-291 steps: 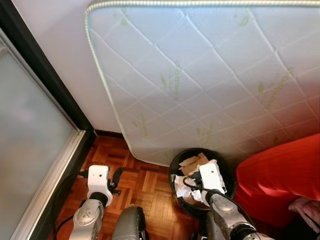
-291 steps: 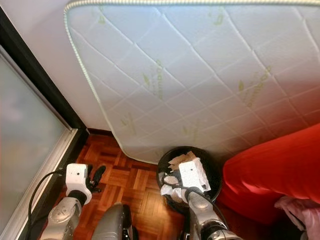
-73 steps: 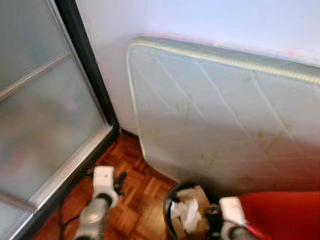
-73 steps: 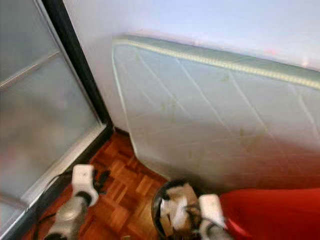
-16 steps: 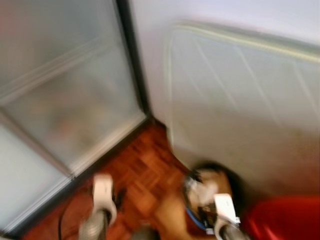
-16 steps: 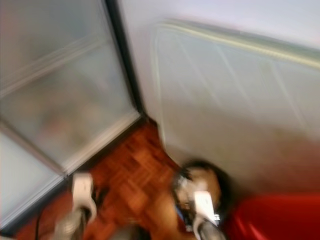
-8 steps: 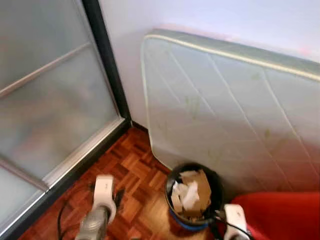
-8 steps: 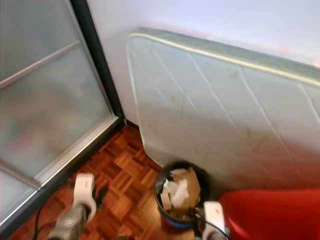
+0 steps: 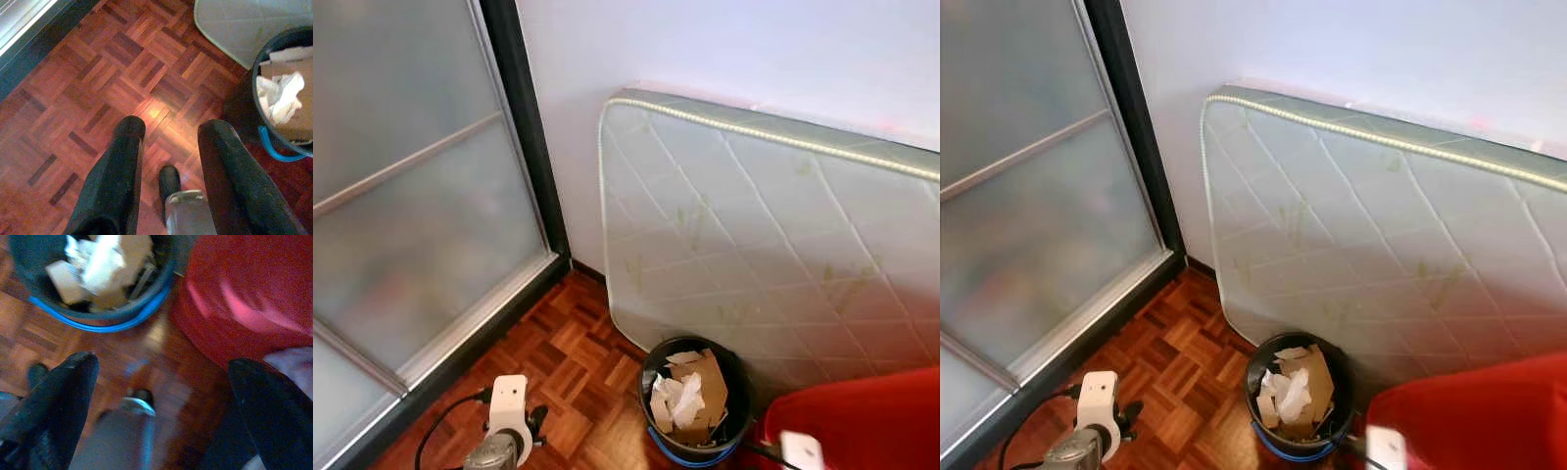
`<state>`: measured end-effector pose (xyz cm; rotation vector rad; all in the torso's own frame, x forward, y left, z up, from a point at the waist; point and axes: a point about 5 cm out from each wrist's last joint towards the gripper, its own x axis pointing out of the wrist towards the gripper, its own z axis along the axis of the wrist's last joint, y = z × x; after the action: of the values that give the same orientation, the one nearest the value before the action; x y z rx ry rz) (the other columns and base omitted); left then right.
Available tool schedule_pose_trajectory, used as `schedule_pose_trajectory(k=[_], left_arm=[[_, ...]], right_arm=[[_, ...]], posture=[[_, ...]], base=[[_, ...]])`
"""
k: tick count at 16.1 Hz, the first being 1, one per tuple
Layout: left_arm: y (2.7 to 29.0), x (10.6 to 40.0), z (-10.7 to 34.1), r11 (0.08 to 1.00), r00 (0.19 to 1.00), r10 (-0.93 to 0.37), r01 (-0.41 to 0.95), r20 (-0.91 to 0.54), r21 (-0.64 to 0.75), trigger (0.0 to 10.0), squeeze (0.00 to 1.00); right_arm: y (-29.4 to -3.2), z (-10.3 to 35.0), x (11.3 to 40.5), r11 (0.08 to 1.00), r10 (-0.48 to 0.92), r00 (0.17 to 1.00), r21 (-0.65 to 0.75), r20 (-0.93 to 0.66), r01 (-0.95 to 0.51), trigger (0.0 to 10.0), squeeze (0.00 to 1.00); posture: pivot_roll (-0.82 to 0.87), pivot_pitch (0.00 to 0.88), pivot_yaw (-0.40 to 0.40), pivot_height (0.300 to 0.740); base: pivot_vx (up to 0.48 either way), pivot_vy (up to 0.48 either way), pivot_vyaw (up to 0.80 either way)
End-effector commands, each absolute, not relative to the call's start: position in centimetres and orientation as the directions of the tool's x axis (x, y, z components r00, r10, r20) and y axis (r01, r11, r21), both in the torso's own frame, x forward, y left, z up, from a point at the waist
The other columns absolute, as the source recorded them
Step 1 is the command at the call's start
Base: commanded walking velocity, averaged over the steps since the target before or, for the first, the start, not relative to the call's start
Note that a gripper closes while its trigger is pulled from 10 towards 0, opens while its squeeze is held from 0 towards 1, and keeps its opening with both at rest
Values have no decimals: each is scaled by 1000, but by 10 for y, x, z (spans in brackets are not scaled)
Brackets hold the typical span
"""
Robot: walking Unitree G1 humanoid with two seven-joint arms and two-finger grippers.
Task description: Clean up the room
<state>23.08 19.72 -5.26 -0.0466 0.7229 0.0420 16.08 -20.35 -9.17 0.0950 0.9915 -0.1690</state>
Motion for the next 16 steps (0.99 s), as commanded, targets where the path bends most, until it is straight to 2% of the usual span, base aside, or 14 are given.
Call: schedule_pose_trajectory(k=[1,4,11,16], left_arm=[[199,224,-58,999,720,29,-49,-693,-9,10000,0],[193,223,-59,999,708,13,-36,-706,-18,10000,0],[194,200,-73,997,666,37,-79,-745,-21,10000,0],[197,195,-75,998,655,24,-56,-755,-17,10000,0]], right_arm=[[-199,-89,169,988,-80,558,8,-826,153,10000,0],[-191,-84,181,998,-40,580,-9,-814,57,10000,0],[-194,-92,163,999,-40,542,-26,-839,35,10000,0],[-189,-93,161,999,-29,548,-15,-836,29,10000,0]], posture=[[4,0,34,704],[26,0,13,704],[28,0,4,704],[6,0,30,704]], base=[[0,0,0],[0,0,0],[0,0,0],[0,297,0]])
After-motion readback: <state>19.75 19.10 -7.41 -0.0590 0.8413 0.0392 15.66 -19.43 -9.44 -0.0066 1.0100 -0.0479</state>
